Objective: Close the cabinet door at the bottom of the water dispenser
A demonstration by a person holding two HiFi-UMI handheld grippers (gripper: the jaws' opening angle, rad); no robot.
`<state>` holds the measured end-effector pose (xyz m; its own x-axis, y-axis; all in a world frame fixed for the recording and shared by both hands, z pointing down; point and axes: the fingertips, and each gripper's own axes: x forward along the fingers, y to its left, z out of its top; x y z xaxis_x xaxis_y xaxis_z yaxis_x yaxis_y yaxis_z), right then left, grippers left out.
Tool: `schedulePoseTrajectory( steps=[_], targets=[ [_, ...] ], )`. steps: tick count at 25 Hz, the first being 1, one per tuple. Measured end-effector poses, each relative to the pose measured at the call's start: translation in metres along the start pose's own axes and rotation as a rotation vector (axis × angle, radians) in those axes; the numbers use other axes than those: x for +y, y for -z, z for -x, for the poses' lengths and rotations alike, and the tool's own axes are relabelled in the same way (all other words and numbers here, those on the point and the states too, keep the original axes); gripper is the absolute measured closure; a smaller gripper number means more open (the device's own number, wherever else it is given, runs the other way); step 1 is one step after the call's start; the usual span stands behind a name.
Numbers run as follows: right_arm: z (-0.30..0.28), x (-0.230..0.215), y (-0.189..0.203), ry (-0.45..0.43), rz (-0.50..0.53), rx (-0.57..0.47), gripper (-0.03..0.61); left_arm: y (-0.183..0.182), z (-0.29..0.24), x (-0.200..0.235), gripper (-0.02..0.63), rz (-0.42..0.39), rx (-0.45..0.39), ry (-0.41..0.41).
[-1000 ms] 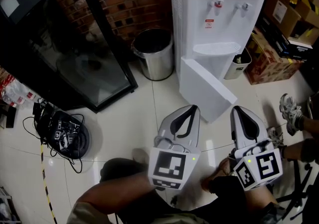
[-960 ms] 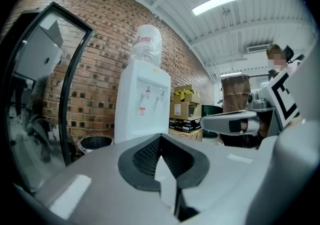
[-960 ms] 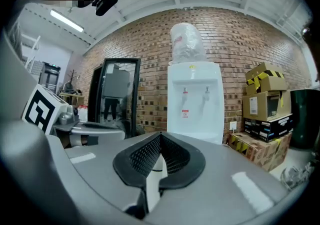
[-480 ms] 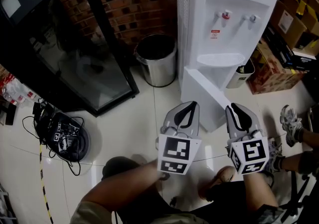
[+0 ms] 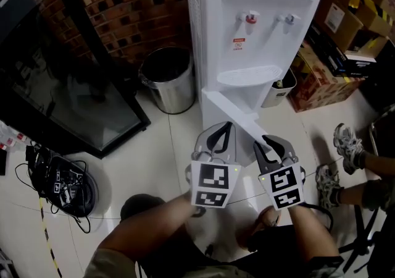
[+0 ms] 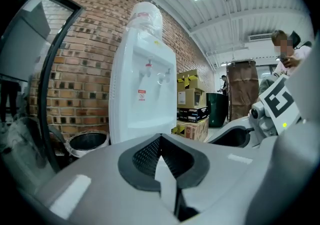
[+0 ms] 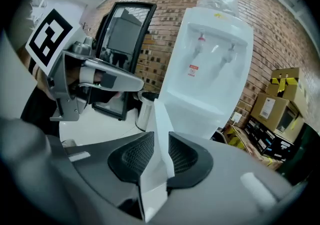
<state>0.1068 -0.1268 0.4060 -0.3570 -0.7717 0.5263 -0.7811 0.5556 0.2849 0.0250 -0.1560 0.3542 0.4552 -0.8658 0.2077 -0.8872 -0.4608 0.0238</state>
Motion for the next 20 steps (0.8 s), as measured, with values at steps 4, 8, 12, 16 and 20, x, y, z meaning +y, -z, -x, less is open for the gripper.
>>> schedulePoseTrajectory(
  steps=[4, 8, 12, 16, 20],
  targets=[
    [-0.008, 0.000, 0.013, -0.014, 0.040, 0.046, 0.482, 0.010, -0.015, -0.006, 0.614, -0.020, 0.021, 0.014],
    [-0.016, 0.000, 0.025, -0.027, 0.064, 0.099, 0.482, 0.018, -0.026, -0.008, 0.614, -0.032, 0.045, 0.021],
    [-0.020, -0.005, 0.032, -0.019, 0.076, 0.124, 0.493, 0.017, -0.031, -0.014, 0.614, -0.032, 0.038, 0.037],
    [-0.022, -0.011, 0.032, -0.004, 0.080, 0.127, 0.500, 0.017, -0.035, -0.016, 0.614, -0.035, 0.037, 0.049],
    [-0.025, -0.018, 0.034, 0.007, 0.069, 0.131, 0.499, 0.019, -0.040, -0.015, 0.614, -0.025, 0.045, 0.048]
  ],
)
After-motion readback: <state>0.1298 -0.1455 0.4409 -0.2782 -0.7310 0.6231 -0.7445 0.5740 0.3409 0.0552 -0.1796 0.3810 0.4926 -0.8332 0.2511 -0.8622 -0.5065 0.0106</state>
